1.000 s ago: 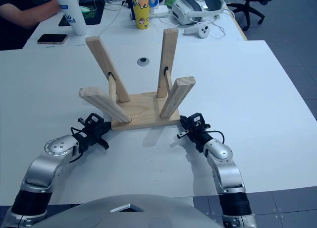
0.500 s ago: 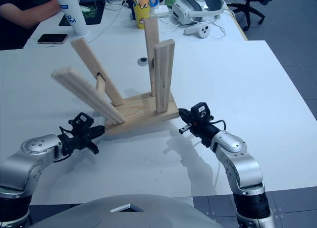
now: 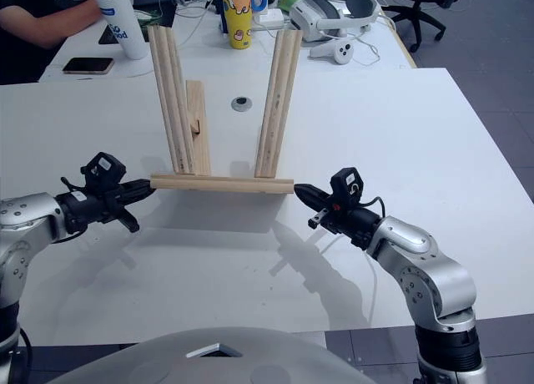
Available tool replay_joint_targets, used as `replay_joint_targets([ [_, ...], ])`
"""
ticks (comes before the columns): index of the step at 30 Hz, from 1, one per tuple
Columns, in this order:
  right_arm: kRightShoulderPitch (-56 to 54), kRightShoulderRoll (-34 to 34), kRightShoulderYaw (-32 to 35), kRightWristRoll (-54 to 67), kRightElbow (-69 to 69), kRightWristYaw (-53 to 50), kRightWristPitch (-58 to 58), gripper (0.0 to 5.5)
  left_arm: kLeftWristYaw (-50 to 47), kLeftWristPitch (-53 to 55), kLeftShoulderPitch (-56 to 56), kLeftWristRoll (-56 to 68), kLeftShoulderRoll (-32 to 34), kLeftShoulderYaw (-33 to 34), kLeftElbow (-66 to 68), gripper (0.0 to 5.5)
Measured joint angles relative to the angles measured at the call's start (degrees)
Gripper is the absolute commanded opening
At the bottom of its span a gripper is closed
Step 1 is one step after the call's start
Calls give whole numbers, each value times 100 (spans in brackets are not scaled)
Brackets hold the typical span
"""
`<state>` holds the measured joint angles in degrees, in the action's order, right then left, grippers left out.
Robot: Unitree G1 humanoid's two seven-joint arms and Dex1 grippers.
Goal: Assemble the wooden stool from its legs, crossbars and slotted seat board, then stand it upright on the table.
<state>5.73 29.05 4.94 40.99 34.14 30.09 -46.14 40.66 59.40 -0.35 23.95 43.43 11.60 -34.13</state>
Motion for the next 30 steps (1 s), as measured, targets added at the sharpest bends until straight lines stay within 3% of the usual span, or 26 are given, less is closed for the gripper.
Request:
replay_joint_targets([
  [9,-281,164,288,386,-72,17,-165,0,5,321,-140,593,-338,526,100,2],
  [14,-258,607,88,-214,-605,855,575,68,412,-415,-33,734,-466,664,521,62],
  [23,-38,1292,-116,-693,-1814,2588,1523,198,2087,-1519,347,961,368,815,1546,183],
  [30,-422,1442,-578,-1143,-2309,3307,2028,296,3012,-2337,172,735,866,192,2327,277],
])
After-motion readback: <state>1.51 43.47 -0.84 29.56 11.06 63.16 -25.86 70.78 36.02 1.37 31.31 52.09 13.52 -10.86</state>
